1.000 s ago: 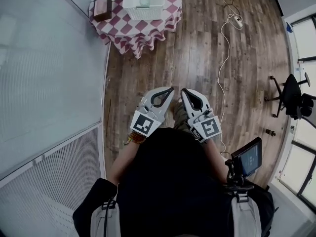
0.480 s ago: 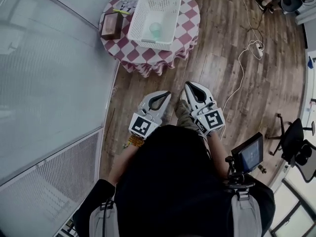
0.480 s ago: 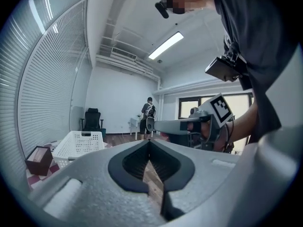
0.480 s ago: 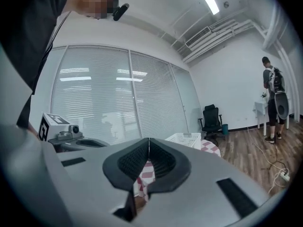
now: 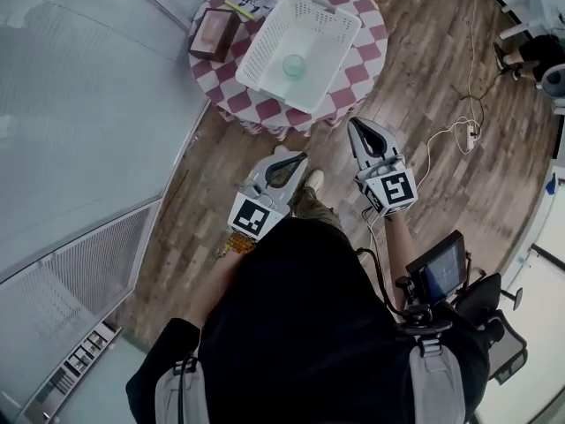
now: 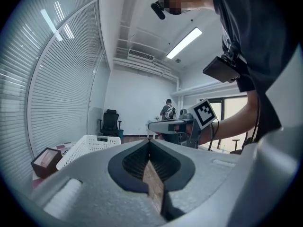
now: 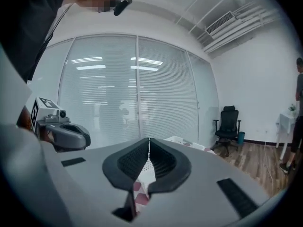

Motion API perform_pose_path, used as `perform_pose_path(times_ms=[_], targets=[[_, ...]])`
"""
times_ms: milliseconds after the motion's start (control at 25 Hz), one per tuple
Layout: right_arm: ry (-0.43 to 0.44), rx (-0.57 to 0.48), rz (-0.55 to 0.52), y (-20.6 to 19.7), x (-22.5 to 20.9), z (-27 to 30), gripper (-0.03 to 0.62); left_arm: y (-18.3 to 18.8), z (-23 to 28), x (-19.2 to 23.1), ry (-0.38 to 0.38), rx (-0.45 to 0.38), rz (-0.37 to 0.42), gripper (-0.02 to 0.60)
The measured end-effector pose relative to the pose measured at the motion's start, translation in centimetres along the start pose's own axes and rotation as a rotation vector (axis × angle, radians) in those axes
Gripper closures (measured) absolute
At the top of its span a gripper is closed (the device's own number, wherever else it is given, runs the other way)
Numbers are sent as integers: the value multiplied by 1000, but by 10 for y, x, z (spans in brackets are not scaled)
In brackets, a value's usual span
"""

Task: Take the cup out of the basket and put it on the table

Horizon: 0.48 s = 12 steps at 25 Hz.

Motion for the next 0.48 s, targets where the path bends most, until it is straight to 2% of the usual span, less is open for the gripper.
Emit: perform_pose_path(times_ms=[160, 320, 480], targets=[[88, 54, -56, 10, -15, 56, 580, -3, 12, 45, 62, -23, -35, 575], [187, 163, -93, 20, -15, 114, 579, -3, 20, 93, 82, -58, -25, 575], [290, 256, -180, 24, -18, 155, 568, 0, 30, 138, 118, -96, -52, 575]])
Point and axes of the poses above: the fingertips, and each gripper's own axes: z forward along the fingers, x to its left, y out of its top, the point moved 5 cm from there along -z, backward along the fingers, and after that the axes turned 3 degrees about z, right-handed, at the moved point
